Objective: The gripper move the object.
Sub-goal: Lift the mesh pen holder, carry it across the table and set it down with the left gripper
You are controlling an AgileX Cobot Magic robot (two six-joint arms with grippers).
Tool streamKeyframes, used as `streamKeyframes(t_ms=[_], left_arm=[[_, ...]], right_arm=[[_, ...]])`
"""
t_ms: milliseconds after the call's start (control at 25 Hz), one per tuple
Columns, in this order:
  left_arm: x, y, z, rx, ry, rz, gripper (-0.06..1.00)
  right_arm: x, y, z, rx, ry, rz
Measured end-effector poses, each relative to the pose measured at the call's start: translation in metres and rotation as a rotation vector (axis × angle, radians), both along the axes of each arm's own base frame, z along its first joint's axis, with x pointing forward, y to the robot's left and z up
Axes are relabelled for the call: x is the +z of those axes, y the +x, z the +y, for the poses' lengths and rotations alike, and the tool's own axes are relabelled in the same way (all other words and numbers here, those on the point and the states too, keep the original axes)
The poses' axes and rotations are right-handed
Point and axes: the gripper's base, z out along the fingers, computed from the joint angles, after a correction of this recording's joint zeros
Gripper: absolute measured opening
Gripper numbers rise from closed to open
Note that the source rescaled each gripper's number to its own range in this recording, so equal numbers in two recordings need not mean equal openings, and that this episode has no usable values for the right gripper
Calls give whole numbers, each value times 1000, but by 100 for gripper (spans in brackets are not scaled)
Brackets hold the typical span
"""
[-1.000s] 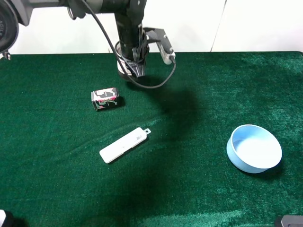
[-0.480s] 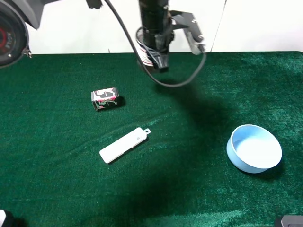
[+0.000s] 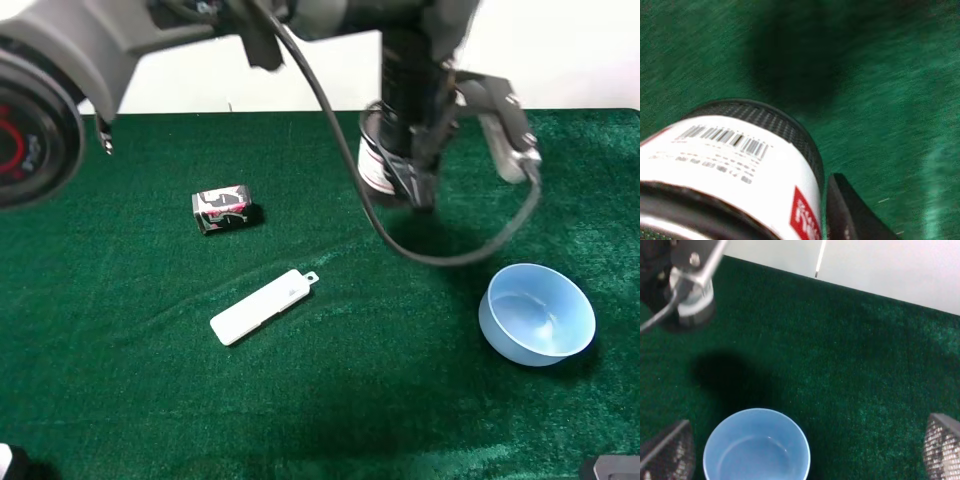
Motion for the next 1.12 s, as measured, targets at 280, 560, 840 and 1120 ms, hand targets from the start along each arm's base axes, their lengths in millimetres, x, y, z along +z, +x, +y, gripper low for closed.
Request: streamKeyframes(t_ms=[280, 560, 840, 1120], left_arm=[[-1, -39, -18, -16, 20, 93, 0], [-10, -51, -20, 14, 37, 141, 0], [-35, -63, -22, 6, 41, 146, 0], [-58, -65, -23, 21, -21, 131, 0]], right_arm=[[0, 0, 0, 0, 0, 0], [0, 0, 0, 0, 0, 0], [0, 0, 0, 0, 0, 0], [0, 0, 0, 0, 0, 0]])
